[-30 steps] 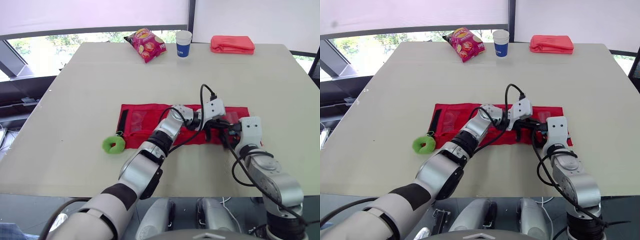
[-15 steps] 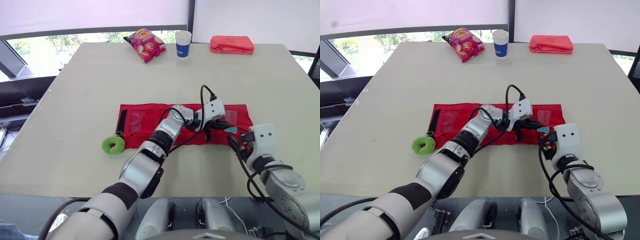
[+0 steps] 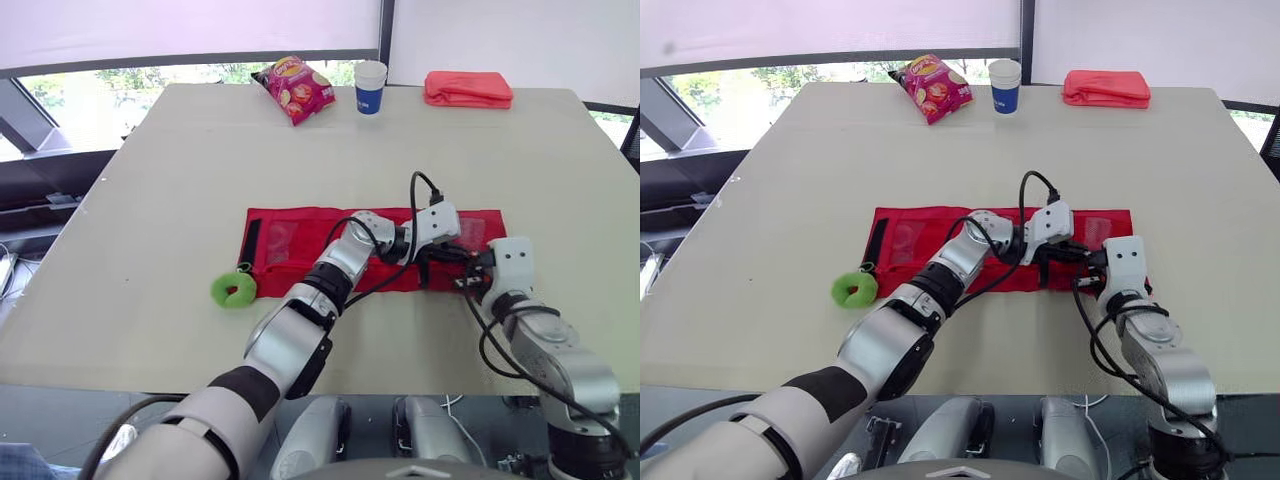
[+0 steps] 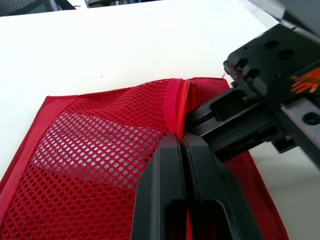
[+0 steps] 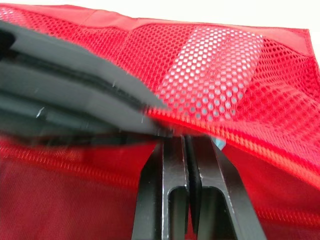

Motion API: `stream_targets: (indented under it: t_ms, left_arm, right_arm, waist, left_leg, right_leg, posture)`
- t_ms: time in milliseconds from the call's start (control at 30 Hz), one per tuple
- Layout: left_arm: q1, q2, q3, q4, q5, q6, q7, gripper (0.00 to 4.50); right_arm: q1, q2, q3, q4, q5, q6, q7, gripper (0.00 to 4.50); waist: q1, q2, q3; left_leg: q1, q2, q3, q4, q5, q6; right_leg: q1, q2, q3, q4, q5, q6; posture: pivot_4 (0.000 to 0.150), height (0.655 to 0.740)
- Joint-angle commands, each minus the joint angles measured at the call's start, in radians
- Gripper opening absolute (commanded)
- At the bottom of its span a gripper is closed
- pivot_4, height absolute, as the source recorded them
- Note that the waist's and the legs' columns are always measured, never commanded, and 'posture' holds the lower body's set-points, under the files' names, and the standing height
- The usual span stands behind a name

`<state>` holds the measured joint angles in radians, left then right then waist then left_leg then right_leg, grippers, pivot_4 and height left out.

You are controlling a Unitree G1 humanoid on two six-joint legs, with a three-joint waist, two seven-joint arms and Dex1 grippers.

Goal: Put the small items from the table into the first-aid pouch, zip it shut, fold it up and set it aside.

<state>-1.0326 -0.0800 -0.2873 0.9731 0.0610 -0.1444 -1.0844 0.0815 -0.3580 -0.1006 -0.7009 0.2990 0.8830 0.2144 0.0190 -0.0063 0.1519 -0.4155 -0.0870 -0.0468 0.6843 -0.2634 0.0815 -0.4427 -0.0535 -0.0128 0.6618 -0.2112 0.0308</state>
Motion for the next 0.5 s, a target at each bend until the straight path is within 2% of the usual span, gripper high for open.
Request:
stream_targets:
  t_ms: [33, 100, 133, 200, 233, 267, 300, 367, 400, 433, 467, 500]
  left_arm:
    - [-0.001, 0.006, -0.004, -0.03, 0.007, -0.032, 0.008, 0.0]
    - [0.003, 0.008, -0.001, -0.035, 0.003, -0.037, -0.001, 0.0]
    - [0.004, 0.008, 0.004, -0.037, -0.004, -0.038, -0.007, 0.0]
    - [0.003, 0.004, 0.021, -0.046, -0.024, -0.025, -0.024, 0.0]
    - [0.004, 0.005, 0.03, -0.056, -0.038, -0.022, -0.038, 0.48]
    - [0.007, 0.007, 0.037, -0.067, -0.048, -0.017, -0.047, 0.62]
    - [0.013, 0.011, 0.043, -0.083, -0.063, -0.003, -0.064, 0.87]
    - [0.034, 0.026, 0.046, -0.125, -0.084, 0.0, -0.099, 1.7]
    - [0.052, 0.038, 0.052, -0.164, -0.102, 0.006, -0.118, 2.15]
    - [0.068, 0.051, 0.059, -0.204, -0.12, 0.017, -0.133, 2.26]
    - [0.084, 0.063, 0.065, -0.243, -0.136, 0.034, -0.146, 2.81]
    - [0.108, 0.085, 0.072, -0.307, -0.163, 0.065, -0.169, 3.33]
  right_arm:
    - [0.125, -0.086, -0.202, -0.2, 0.153, -0.055, 0.192, 0.09]
    - [0.164, -0.115, -0.348, -0.193, 0.262, -0.059, 0.258, 0.09]
    - [0.166, -0.124, -0.417, -0.163, 0.306, -0.053, 0.269, 0.46]
    - [0.165, -0.15, -0.509, -0.097, 0.336, -0.049, 0.279, 0.92]
    - [0.154, -0.158, -0.55, -0.056, 0.372, -0.03, 0.281, 1.5]
    - [0.145, -0.161, -0.578, -0.024, 0.403, -0.015, 0.277, 1.64]
    - [0.133, -0.167, -0.595, 0.012, 0.426, -0.004, 0.274, 2.11]
    - [0.108, -0.171, -0.609, 0.066, 0.47, 0.023, 0.26, 3.06]
    - [0.087, -0.172, -0.613, 0.101, 0.493, 0.057, 0.236, 3.4]
    - [0.069, -0.174, -0.612, 0.132, 0.508, 0.082, 0.218, 3.55]
    - [0.057, -0.179, -0.607, 0.157, 0.521, 0.095, 0.214, 4.13]
    - [0.04, -0.178, -0.604, 0.19, 0.551, 0.124, 0.206, 4.5]
  waist:
    - [0.001, 0.0, 0.0]
    - [-0.007, 0.0, 0.0]
    - [-0.008, -0.001, 0.0]
    - [-0.005, -0.001, 0.0]
    - [-0.004, -0.001, 0.0]
    - [-0.004, -0.001, 0.0]
    - [-0.004, -0.001, 0.0]
    - [-0.004, -0.001, 0.0]
    - [-0.004, -0.001, 0.0]
    - [-0.008, 0.0, 0.0]
    - [-0.007, 0.0, 0.0]
    - [-0.005, 0.0, 0.0]
  left_leg:
    - [0.0, 0.0, 0.0, 0.0, 0.0, 0.0]
    - [0.001, 0.0, 0.0, 0.0, 0.0, 0.0]
    - [0.003, 0.001, 0.0, 0.0, 0.0, 0.0]
    - [0.004, 0.002, 0.0, 0.0, -0.002, 0.004]
    - [0.004, 0.002, -0.001, 0.0, -0.002, 0.004]
    - [0.004, 0.002, -0.001, 0.0, -0.002, 0.004]
    - [0.004, 0.002, -0.001, 0.0, -0.002, 0.003]
    - [0.003, 0.002, -0.001, 0.0, 0.0, 0.001]
    - [0.003, 0.002, -0.001, 0.0, 0.0, 0.001]
    - [0.003, 0.002, 0.0, 0.0, 0.0, 0.001]
    - [0.003, 0.002, 0.0, 0.0, 0.0, 0.001]
    - [0.003, 0.003, 0.0, 0.0, 0.0, 0.0]
  right_leg:
    - [0.0, 0.0, 0.0, -0.001, 0.0, 0.0]
    - [0.002, 0.0, 0.0, -0.001, 0.0, 0.0]
    - [0.003, 0.001, 0.0, -0.001, 0.0, 0.0]
    - [0.004, 0.001, -0.001, 0.0, 0.0, 0.0]
    - [0.004, 0.001, -0.001, 0.0, 0.0, 0.0]
    - [0.004, 0.001, -0.001, 0.0, 0.0, 0.0]
    - [0.004, 0.001, -0.001, 0.0, 0.0, 0.0]
    - [0.004, 0.0, -0.001, 0.0, 0.0, 0.0]
    - [0.004, 0.0, -0.001, -0.001, 0.0, 0.0]
    - [0.004, 0.0, -0.001, -0.001, 0.0, 0.0]
    - [0.004, 0.0, 0.0, 0.0, 0.0, 0.0]
    - [0.003, 0.0, 0.0, 0.0, 0.0, 0.0]
  posture:
    - [0.15, 0.7395]
    - [0.15, 0.7395]
    - [0.15, 0.7395]
    - [0.15, 0.7395]
    - [0.15, 0.7395]
    - [0.15, 0.7395]
    - [0.15, 0.7395]
    - [0.15, 0.7395]
    - [0.15, 0.7395]
    - [0.15, 0.7395]
    - [0.15, 0.7395]
    - [0.15, 0.7395]
